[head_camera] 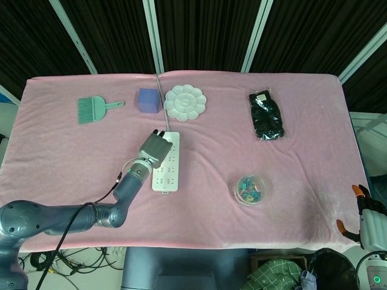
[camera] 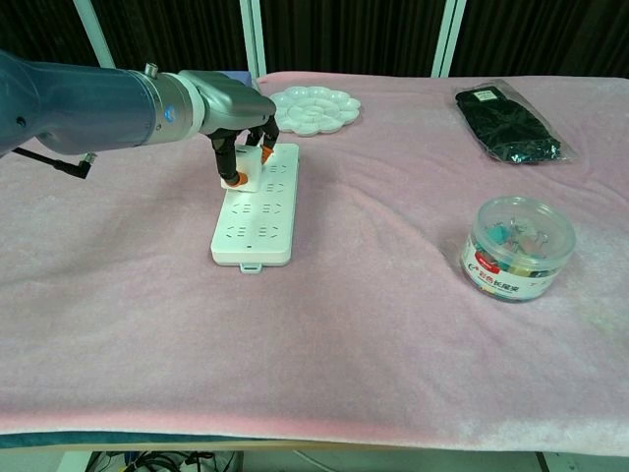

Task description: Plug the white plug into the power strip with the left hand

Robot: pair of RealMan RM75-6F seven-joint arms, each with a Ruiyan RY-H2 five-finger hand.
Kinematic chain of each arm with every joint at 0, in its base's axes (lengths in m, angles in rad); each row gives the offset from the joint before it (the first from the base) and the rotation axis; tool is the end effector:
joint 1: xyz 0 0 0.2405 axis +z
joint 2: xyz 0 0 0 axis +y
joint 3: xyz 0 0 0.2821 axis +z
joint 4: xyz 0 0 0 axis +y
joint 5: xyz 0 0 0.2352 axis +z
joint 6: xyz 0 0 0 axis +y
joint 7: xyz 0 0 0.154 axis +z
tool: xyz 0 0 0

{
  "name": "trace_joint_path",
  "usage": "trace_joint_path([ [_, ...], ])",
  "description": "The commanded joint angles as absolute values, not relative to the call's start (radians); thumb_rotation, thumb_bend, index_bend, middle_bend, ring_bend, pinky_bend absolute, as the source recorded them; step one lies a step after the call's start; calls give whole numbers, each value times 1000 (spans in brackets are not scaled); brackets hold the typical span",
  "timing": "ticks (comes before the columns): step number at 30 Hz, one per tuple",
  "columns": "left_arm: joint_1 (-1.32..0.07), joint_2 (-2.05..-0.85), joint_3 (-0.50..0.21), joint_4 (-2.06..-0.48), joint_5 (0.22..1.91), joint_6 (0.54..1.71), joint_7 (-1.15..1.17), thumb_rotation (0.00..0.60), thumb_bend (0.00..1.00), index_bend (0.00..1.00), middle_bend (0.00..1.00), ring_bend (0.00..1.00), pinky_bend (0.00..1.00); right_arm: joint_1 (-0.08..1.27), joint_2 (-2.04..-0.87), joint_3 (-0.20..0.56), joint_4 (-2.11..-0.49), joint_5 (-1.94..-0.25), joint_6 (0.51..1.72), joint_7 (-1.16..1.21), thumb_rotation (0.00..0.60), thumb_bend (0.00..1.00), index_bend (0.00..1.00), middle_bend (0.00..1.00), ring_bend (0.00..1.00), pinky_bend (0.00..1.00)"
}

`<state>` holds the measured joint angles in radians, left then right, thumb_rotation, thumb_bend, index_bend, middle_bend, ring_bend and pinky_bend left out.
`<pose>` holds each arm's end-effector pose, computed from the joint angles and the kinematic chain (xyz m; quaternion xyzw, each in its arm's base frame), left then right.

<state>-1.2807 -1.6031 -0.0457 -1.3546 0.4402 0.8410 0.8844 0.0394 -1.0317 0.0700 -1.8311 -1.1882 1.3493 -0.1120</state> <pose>-0.0673 0.4453 -0.0792 -0.8412 -0.2259 -0.1829 0.4561 -0.3582 -0.1725 0.1511 0.5136 -0.5140 0.2908 0.6224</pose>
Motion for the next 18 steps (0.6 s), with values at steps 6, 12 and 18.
trace_joint_path([
  [6,-1275,-1608,-35,-1352,436,839,889,600,451,556,543,135,186,39,-1030,69,-1832,-1190,1349,-109,600,226,0,39,176,136],
  [12,-1267,-1613,-29,-1335,441,830,880,600,451,557,544,135,186,39,-1030,70,-1832,-1188,1348,-110,600,228,0,39,176,136],
  [18,-1260,-1629,-32,-1314,476,821,859,600,451,562,547,135,186,40,-1031,70,-1832,-1187,1348,-112,600,228,0,39,176,136],
])
